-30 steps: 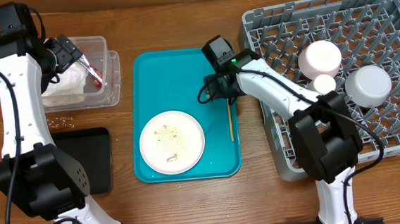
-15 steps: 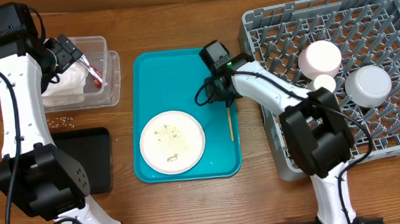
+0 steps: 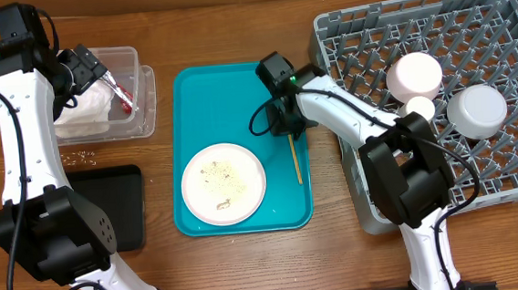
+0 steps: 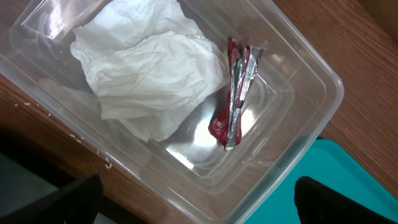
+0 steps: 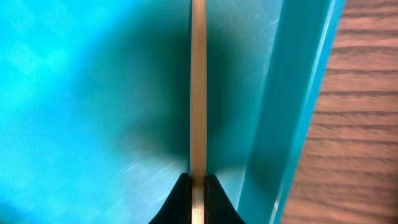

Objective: Sort waste into correct bins and load items into the dishwasher
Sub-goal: 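Carry the second chopstick right to the rack's left edge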

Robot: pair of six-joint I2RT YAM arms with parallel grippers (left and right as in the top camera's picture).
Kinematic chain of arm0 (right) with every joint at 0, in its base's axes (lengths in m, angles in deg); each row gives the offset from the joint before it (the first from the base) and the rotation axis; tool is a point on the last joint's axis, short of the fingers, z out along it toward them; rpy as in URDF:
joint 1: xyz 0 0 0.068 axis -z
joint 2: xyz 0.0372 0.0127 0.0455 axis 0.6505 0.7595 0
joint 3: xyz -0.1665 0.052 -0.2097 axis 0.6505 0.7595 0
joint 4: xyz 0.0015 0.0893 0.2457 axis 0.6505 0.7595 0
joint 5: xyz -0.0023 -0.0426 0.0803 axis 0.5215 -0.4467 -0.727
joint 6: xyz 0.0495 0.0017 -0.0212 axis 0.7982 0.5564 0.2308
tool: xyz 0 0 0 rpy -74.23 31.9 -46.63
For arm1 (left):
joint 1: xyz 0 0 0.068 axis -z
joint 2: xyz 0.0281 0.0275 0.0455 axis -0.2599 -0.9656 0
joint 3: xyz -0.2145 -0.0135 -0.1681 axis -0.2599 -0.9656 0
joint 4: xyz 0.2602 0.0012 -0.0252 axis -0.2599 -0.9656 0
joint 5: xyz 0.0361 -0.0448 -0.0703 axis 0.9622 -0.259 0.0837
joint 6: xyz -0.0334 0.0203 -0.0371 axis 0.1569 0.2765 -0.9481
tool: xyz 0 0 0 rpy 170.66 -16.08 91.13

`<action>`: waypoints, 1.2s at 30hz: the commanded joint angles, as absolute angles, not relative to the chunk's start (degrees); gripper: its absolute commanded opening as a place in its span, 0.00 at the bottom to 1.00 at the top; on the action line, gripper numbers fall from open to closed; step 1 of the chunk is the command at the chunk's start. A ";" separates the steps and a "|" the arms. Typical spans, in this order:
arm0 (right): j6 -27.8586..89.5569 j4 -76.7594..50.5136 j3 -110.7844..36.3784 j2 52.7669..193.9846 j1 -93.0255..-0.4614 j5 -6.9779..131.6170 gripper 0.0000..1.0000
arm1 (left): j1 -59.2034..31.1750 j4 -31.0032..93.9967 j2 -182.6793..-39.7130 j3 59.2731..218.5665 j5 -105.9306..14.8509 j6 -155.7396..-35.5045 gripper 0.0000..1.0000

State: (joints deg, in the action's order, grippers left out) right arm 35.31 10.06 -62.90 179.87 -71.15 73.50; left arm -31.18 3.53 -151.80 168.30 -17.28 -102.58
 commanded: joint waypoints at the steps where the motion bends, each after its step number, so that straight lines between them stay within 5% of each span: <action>1: 35.83 12.96 -71.70 178.36 -69.46 72.67 0.04 | -31.12 3.53 -149.87 169.56 -17.37 -103.13 1.00; 11: 20.20 28.22 -91.09 175.82 -57.77 72.65 0.04 | -31.12 3.53 -149.87 169.56 -17.37 -103.13 1.00; 17: 7.83 30.54 -90.06 176.00 -49.73 63.99 0.04 | -31.12 3.55 -149.87 169.56 -17.37 -103.13 1.00; 26: 6.33 23.87 -80.67 176.00 -46.97 57.70 0.06 | -31.12 3.55 -149.87 169.56 -17.37 -103.13 1.00; 32: 8.36 21.82 -76.91 176.00 -47.26 57.63 0.54 | -31.12 3.55 -149.87 169.56 -17.39 -103.13 1.00; 36: 13.06 22.43 -76.99 175.93 -47.32 57.57 0.65 | -31.12 3.55 -149.87 169.56 -17.37 -103.13 1.00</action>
State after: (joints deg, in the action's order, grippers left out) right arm 9.74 22.38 -77.10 177.33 -47.06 58.44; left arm -31.18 3.53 -151.73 168.30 -17.28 -102.58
